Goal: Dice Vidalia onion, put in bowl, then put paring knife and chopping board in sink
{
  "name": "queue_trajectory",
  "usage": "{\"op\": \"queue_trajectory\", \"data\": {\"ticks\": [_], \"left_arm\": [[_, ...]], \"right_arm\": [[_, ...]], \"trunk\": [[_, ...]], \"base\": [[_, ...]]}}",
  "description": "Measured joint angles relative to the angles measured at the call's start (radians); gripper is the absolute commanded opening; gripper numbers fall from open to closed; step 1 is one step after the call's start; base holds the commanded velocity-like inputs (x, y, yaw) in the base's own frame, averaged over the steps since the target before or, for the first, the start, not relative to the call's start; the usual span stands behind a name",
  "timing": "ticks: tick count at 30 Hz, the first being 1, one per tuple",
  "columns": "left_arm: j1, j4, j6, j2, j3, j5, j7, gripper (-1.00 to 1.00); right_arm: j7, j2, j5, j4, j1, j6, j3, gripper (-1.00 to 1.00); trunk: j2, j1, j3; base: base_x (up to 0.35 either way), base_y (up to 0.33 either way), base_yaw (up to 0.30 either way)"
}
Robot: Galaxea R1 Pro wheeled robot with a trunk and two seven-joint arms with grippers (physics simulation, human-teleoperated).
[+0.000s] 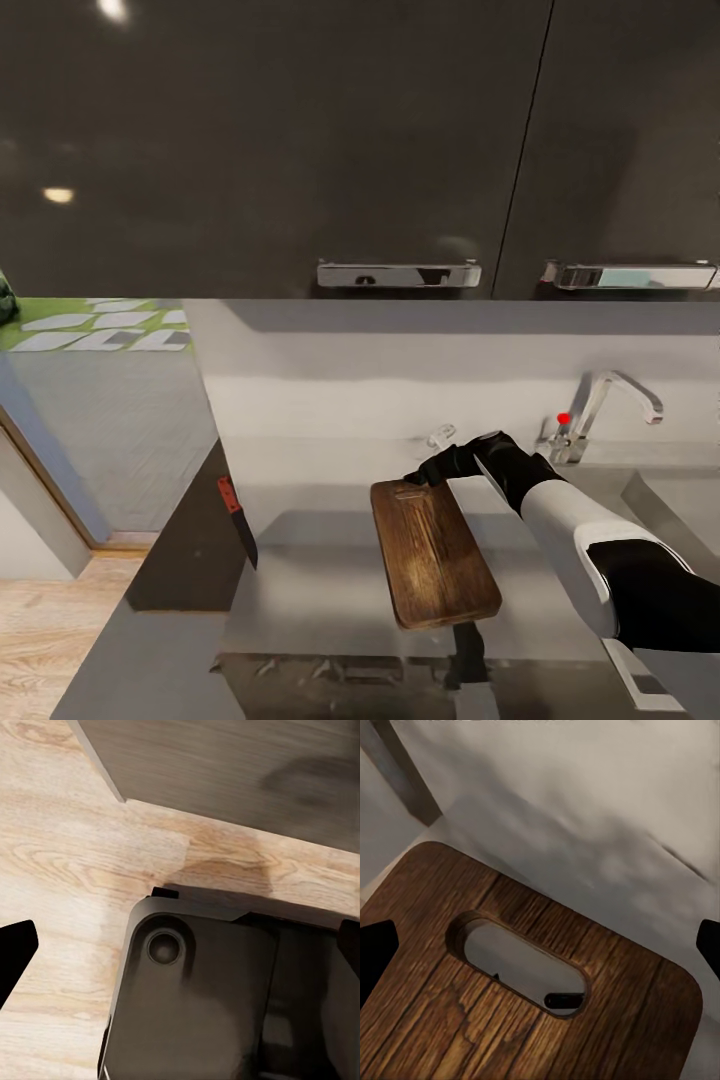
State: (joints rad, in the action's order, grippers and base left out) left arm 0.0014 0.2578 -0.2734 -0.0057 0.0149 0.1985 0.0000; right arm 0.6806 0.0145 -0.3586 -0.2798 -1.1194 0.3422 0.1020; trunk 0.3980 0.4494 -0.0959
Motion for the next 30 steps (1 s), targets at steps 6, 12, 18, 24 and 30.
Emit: {"op": "queue_trajectory", "data": {"ticks": [6,12,18,24,30], "left_arm": [[0.0,-0.001,0.0,0.0,0.001,0.0,0.0,1.0],[0.0,-0.002,0.0,0.0,0.001,0.0,0.0,1.0],[0.0,-0.002,0.0,0.0,0.001,0.0,0.0,1.0],[0.0,-0.002,0.0,0.0,0.001,0.0,0.0,1.0],[0.0,-0.002,0.0,0.0,0.001,0.0,0.0,1.0]], "right_arm": [[0.0,0.0,0.0,0.0,0.0,0.0,0.001,1.0],[0.0,0.0,0.0,0.006,0.0,0.0,0.001,1.0],[0.0,-0.001,-0.002,0.021,0.0,-0.001,0.0,1.0],[0.0,-0.002,-0.002,0.025,0.0,-0.001,-0.001,1.0],[0.0,0.0,-0.003,0.026,0.0,-0.001,-0.001,1.0]], "trunk": [[0.0,0.0,0.0],[0.0,0.0,-0.002],[0.0,0.0,-0.006],[0.0,0.0,-0.013],[0.0,0.0,-0.02]], "base": [[0.0,0.0,0.0],[0.0,0.0,0.0],[0.0,0.0,0.0],[0.0,0.0,0.0],[0.001,-0.001,0.0]]}}
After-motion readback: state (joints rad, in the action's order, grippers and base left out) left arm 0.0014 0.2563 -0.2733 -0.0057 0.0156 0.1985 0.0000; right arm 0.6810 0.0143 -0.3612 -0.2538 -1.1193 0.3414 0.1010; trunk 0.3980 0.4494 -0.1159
